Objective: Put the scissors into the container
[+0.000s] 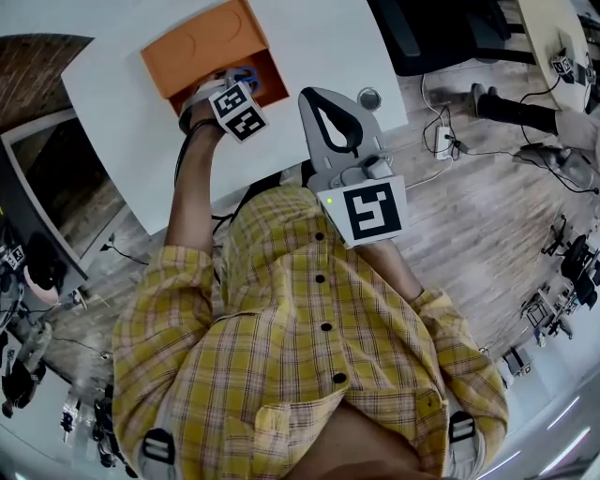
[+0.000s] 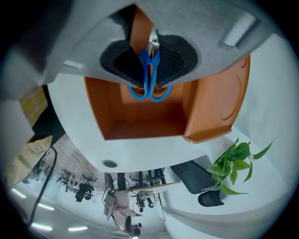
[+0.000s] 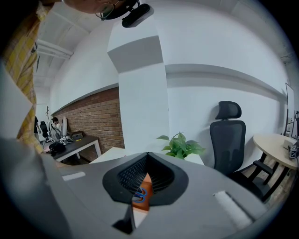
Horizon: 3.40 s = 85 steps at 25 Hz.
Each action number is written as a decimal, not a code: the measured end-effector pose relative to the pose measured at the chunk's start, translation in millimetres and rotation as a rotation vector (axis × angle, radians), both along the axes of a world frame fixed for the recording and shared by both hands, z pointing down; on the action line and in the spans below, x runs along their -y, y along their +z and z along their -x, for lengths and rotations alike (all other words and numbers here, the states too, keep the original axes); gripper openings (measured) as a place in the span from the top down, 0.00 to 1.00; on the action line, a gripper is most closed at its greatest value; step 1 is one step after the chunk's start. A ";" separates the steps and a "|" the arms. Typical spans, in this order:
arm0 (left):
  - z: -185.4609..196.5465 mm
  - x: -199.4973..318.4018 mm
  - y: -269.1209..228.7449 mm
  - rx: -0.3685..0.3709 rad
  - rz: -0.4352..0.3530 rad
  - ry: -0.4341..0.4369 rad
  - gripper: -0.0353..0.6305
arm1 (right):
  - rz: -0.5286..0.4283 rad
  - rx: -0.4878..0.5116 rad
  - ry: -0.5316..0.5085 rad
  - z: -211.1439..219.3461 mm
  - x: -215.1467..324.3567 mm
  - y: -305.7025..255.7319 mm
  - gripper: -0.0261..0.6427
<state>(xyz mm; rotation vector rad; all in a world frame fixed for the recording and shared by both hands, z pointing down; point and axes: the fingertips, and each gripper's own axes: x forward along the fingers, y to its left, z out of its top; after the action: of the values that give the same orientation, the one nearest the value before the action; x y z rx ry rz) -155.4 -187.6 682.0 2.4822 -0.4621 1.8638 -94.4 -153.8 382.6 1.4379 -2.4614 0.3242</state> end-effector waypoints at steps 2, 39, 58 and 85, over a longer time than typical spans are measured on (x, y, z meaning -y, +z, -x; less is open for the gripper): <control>-0.8 -0.6 -0.2 0.002 0.004 0.001 0.82 | 0.003 -0.002 0.000 -0.9 -1.0 0.1 0.95; -5.2 -8.1 -100.5 -0.230 -0.150 -0.234 0.94 | -0.046 0.003 -0.041 0.2 -15.5 -21.0 0.95; -15.0 4.7 -272.0 -0.645 -0.428 -0.559 0.94 | -0.128 0.025 -0.036 -8.6 6.1 -56.1 0.95; -12.0 -12.2 -391.4 -0.831 -0.705 -0.657 0.94 | -0.199 0.097 -0.076 -7.5 23.0 -91.5 0.95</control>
<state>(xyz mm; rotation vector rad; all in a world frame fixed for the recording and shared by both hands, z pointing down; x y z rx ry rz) -143.5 -175.3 290.6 2.6154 -1.7684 0.3870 -87.0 -176.8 291.1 1.4290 -2.6838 0.1388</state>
